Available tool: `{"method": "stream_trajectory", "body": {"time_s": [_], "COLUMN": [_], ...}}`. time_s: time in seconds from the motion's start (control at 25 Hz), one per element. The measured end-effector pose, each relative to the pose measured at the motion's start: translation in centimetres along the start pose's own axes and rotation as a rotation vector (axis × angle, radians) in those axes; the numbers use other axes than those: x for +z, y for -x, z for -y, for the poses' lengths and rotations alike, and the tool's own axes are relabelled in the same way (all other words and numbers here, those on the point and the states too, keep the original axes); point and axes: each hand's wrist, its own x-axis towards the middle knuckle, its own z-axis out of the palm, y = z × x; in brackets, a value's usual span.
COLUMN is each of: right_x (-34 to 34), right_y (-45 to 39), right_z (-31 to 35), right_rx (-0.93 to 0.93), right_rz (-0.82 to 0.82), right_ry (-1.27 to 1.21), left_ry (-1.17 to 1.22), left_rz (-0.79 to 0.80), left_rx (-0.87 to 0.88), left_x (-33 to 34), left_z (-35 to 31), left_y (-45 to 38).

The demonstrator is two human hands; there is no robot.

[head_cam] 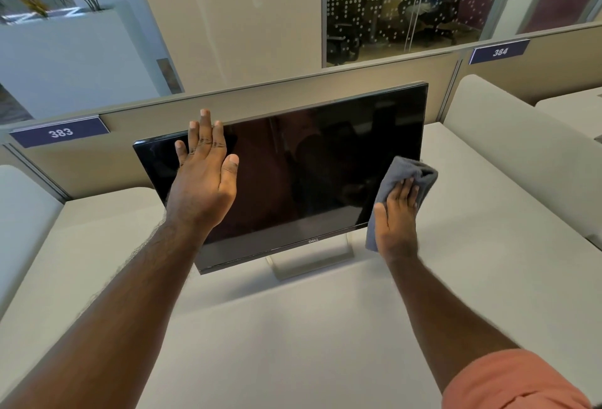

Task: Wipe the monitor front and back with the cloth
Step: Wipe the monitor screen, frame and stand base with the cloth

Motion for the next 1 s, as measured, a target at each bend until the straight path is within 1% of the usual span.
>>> {"method": "stream_trajectory", "body": {"time_s": [0.08, 0.12, 0.24, 0.32, 0.44, 0.52, 0.6, 0.68, 0.76, 0.84, 0.88, 0.92, 1.0], "right_x": [1.8, 2.6, 5.1, 6.8, 9.2, 9.9, 9.5, 8.7, 7.7, 6.9, 6.7, 6.6, 7.0], "right_y": [3.1, 4.5, 8.5, 10.5, 13.1, 13.6, 13.3, 12.5, 11.4, 10.0, 9.2, 8.5, 7.6], "right_z": [0.2, 0.9, 4.6, 8.0, 12.7, 13.6, 12.6, 10.7, 8.9, 8.3, 8.6, 9.4, 12.1], "right_rx": [0.071, 0.056, -0.086, -0.169, -0.392, -0.448, -0.439, -0.384, -0.236, -0.075, -0.045, -0.062, -0.195], "right_rz": [0.041, 0.070, 0.171, 0.230, 0.296, 0.317, 0.300, 0.256, 0.198, 0.150, 0.144, 0.135, 0.102], "right_ry": [-0.035, -0.008, 0.109, 0.109, 0.139, 0.171, 0.205, 0.245, 0.305, 0.314, 0.305, 0.292, 0.254], "left_ry": [-0.008, -0.016, -0.029, -0.029, -0.048, -0.049, -0.045, -0.050, -0.048, -0.019, 0.002, 0.027, 0.079], "left_rz": [-0.011, -0.018, -0.048, -0.065, -0.077, -0.091, -0.098, -0.109, -0.110, -0.104, -0.108, -0.113, -0.115], "left_rx": [0.006, 0.004, -0.025, -0.047, -0.074, -0.089, -0.102, -0.121, -0.135, -0.150, -0.161, -0.171, -0.183], "left_x": [-0.1, -0.1, -0.6, -0.9, -1.4, -1.7, -1.9, -2.2, -2.4, -2.5, -2.5, -2.5, -2.3], "left_z": [0.4, 0.7, 1.9, 2.9, 4.5, 5.4, 6.2, 6.9, 7.6, 8.0, 8.2, 8.3, 8.5], "left_y": [0.3, 0.4, 0.8, 1.1, 1.7, 2.1, 2.5, 2.9, 3.3, 3.7, 3.9, 4.1, 4.5]}}
